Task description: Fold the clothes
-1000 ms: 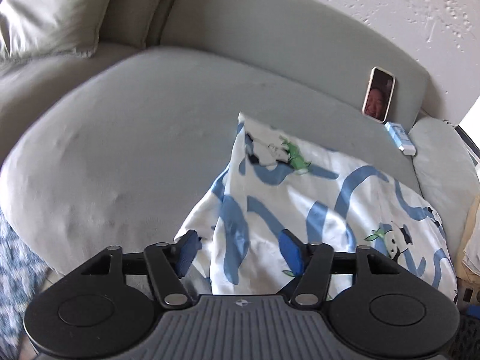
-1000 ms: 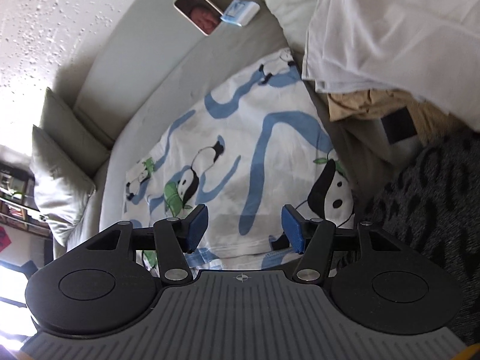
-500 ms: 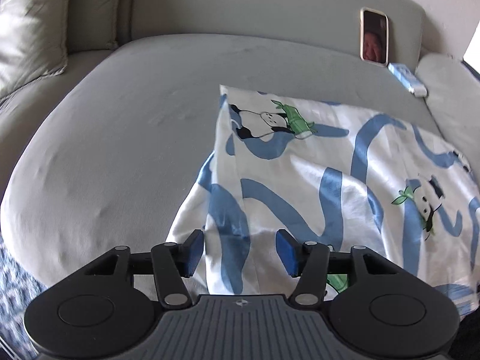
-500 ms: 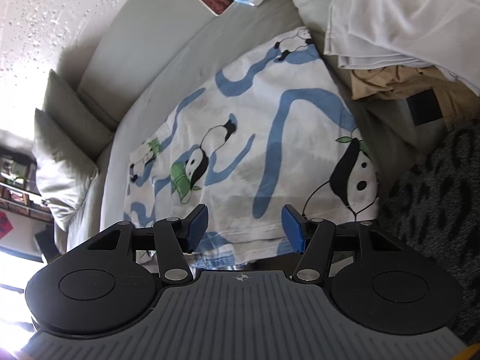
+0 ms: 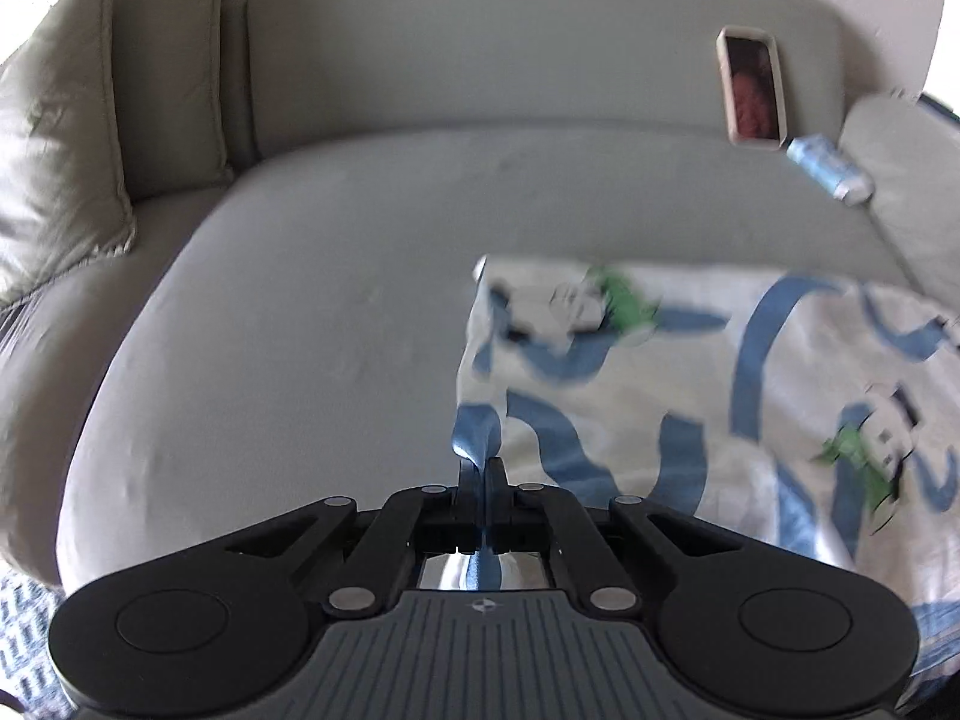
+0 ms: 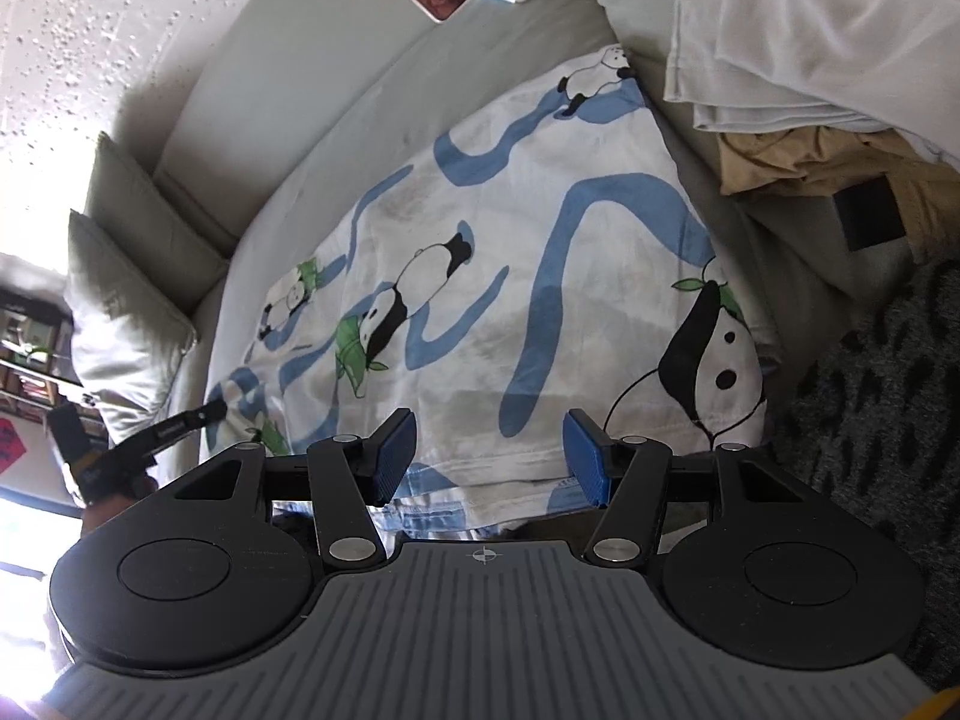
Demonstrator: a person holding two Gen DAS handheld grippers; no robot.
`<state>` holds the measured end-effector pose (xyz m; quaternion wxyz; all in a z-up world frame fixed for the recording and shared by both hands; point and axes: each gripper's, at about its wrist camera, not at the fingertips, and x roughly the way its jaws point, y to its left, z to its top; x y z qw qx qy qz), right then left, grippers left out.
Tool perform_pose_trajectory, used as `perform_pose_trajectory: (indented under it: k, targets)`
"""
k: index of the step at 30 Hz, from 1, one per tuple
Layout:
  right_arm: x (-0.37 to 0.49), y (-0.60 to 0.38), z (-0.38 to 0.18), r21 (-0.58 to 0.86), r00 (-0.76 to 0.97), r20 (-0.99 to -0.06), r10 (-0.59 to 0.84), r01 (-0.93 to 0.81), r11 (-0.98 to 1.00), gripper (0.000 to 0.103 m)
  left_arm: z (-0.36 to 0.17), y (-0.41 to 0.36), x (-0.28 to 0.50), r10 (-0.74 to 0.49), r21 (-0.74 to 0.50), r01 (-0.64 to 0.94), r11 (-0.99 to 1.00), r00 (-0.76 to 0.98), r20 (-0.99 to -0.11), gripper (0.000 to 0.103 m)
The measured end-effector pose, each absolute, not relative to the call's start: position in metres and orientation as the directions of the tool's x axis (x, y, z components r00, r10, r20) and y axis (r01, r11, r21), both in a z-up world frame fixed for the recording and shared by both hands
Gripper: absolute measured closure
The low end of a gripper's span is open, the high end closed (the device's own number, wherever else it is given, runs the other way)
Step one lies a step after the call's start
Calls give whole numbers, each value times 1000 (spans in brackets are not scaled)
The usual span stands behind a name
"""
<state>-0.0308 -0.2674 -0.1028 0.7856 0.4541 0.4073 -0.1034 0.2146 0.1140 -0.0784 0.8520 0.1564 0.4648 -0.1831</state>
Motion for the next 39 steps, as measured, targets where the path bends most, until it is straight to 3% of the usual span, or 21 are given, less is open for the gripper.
perform_pose_trajectory:
  k: [2,3,5,7,8,10,12,17,20,25,28,34,39]
  targets:
    - [-28,-267,-105,630,643,-735,215,530,568,43,-88,118,213,-127,104,424,900,480,-868,84]
    - [-27,-267,-105,629,640,-737,217,531,568,43,-90,121,211,-113,104,405,908,477,-872,66]
    - [-27,-270,-104,627,641,-738,212,535,566,43,-84,127,199,-99,113,362,925,519,-849,54]
    - [-28,-277,-101,626,650,-735,191,543,560,40,-71,132,184,-132,85,349,933,555,-821,56]
    - [-29,-282,-99,623,657,-734,172,550,557,33,-65,133,177,-183,41,369,928,551,-814,57]
    - [-30,-288,-96,609,660,-738,140,564,558,30,-60,131,161,-302,-80,429,900,480,-823,59]
    - [-30,-289,-95,601,655,-743,139,560,570,30,-61,128,140,-417,-210,468,859,399,-817,58]
    - [-32,-269,-104,618,643,-736,212,509,599,41,-79,122,95,-525,-400,361,842,380,-762,59]
    - [-35,-261,-109,618,637,-739,221,509,599,47,-86,112,74,-529,-397,363,843,426,-734,68]
    - [-57,-270,-107,601,632,-758,163,577,553,47,-94,113,70,-578,-480,324,815,399,-712,69]
    - [-67,-278,-107,596,631,-765,128,618,514,43,-90,111,72,-550,-444,328,834,428,-717,68]
    - [-51,-266,-108,278,478,-875,-81,632,723,45,-84,109,73,-545,-426,345,837,445,-711,66]
    - [-36,-254,-122,234,434,-899,-50,575,784,46,-88,112,73,-537,-424,335,842,434,-723,66]
